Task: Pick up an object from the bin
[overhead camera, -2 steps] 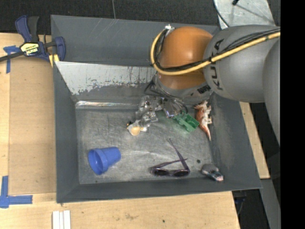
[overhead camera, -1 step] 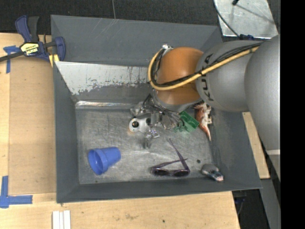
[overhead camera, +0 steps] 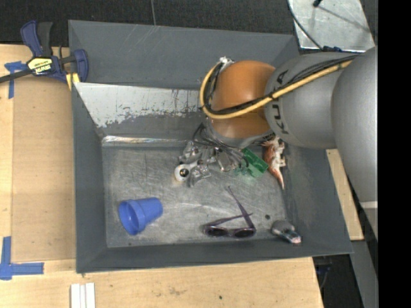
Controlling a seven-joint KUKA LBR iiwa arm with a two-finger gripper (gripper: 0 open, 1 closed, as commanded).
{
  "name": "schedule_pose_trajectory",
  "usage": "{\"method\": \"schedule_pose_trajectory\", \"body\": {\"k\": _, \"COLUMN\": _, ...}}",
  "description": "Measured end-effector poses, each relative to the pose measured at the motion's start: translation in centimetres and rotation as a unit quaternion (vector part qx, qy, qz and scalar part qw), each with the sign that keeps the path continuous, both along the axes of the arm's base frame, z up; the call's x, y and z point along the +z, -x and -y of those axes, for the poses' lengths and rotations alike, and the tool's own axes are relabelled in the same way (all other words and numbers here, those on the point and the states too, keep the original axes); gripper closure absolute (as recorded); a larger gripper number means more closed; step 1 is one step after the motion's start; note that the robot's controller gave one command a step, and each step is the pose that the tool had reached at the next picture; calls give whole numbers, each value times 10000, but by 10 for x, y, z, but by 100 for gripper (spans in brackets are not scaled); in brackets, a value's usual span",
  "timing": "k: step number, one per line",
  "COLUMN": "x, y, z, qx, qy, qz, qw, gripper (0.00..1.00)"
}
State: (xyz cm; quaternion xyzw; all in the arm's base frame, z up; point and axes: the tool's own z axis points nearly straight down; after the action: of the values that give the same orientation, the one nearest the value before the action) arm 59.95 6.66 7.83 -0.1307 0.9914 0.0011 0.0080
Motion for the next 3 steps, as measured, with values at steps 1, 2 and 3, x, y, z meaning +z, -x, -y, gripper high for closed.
{"method": "schedule_pose_trajectory", "body": {"k": 1, "x": 0, "y": 0, "z": 0, "qx": -1, "qy": 0, "qz": 1, "qw": 10000, "gripper": 100}}
{"method": "schedule_pose_trajectory", "body": {"k": 2, "x": 42, "y": 10, "z": 1, "qx": -1, "qy": 21, "qz": -98, "qw": 10000, "gripper": 100}}
{"method": "schedule_pose_trajectory", "body": {"k": 3, "x": 54, "y": -8, "z": 4, "qx": 11, "qy": 13, "qz": -4, "qw": 10000, "gripper": 100}}
